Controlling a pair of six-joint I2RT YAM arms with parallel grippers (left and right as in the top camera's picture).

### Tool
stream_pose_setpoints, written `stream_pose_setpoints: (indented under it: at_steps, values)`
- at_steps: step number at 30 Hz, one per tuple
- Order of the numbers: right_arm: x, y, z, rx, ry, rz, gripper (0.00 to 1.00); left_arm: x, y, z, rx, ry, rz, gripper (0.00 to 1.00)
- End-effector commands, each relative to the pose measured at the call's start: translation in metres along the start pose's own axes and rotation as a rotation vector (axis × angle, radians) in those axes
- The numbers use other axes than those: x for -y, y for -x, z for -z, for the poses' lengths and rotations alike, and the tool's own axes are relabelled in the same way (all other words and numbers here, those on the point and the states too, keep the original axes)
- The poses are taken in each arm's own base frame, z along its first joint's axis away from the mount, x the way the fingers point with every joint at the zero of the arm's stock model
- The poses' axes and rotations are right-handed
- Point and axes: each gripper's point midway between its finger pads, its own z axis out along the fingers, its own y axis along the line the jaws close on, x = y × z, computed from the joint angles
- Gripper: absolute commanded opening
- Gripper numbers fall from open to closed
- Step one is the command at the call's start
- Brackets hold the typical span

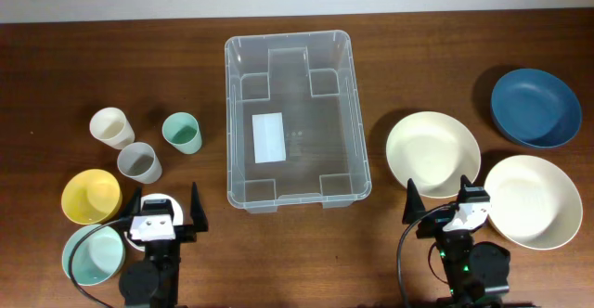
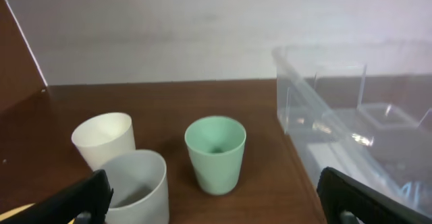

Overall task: Pack container
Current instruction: 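Move the right gripper to the rim of the cream bowl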

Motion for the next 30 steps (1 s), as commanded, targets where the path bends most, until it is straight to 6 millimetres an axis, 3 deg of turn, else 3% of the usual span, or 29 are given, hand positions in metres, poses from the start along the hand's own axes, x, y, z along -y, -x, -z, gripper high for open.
stream_pose_setpoints:
  at_steps: [1,6,8,10,13,18,22,25,30]
  values:
    - [-0.002,0.017,0.009,-0.031,-0.008,-0.072,0.99,-0.001,0.03,0.005,0.064,-0.006,0.097,0.99]
    - [0.006,0.062,0.023,-0.08,-0.095,-0.076,0.99,-0.003,0.091,0.015,0.086,-0.005,0.098,1.0]
    - [0.009,0.078,0.024,-0.124,-0.132,-0.072,0.99,-0.004,0.107,0.013,0.05,-0.004,0.098,0.99]
    - [0.007,0.1,0.019,-0.213,-0.151,-0.064,0.99,-0.005,0.127,0.002,-0.036,0.004,0.096,0.99]
    - [0.006,0.112,0.01,-0.324,-0.167,-0.052,0.99,-0.005,0.14,-0.012,-0.111,0.005,0.095,0.99]
    - [0.003,0.123,-0.006,-0.543,-0.188,-0.045,1.0,-0.005,0.146,-0.037,-0.286,0.008,0.091,0.99]
    - [-0.014,0.123,-0.012,-0.726,-0.121,-0.072,0.99,-0.005,0.143,-0.052,-0.421,0.008,0.08,0.99]
    - [-0.025,0.113,-0.014,-0.835,-0.071,-0.101,0.99,-0.004,0.137,-0.06,-0.469,0.009,0.079,1.0]
    - [-0.025,0.091,-0.018,-0.944,-0.078,-0.12,0.99,-0.004,0.128,-0.065,-0.503,0.009,0.078,0.99]
